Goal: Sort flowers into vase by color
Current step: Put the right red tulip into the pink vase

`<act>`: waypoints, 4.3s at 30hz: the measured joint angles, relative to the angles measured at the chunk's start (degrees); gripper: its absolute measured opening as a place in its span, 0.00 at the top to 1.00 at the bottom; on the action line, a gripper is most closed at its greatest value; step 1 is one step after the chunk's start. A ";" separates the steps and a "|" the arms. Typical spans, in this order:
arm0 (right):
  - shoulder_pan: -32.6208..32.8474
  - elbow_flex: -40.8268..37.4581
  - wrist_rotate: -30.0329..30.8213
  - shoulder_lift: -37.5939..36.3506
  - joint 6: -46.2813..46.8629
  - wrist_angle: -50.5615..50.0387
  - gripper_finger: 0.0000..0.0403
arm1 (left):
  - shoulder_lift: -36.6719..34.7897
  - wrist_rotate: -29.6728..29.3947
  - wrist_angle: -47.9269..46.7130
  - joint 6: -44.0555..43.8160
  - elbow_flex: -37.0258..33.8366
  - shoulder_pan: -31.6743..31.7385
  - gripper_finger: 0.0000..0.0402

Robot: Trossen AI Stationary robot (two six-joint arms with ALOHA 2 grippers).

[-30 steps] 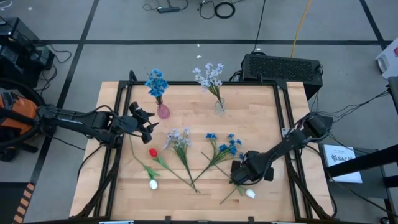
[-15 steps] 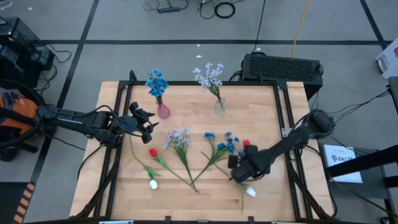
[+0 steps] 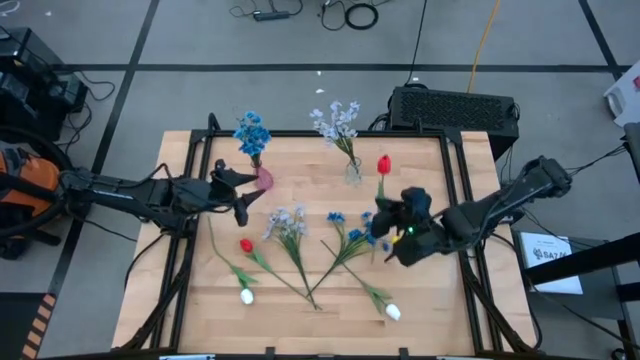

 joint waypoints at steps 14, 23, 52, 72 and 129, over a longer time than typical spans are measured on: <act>-19.26 -0.02 -35.50 2.05 -75.35 58.19 0.99 | 0.67 12.41 25.66 4.04 0.04 0.00 0.46; -25.61 2.57 -54.40 11.35 -76.38 71.59 0.99 | 5.68 16.84 31.08 3.93 0.04 -0.02 0.46; -27.97 13.90 -66.81 24.32 -75.07 66.38 0.99 | 8.58 18.79 36.56 4.00 0.02 1.82 0.46; -27.97 13.88 -67.86 24.32 -75.34 64.21 0.99 | 12.30 21.12 39.98 2.51 -0.02 2.82 0.49; -20.40 8.28 -46.55 9.68 -40.96 0.44 0.92 | -19.31 -6.43 6.03 23.42 5.20 6.05 0.96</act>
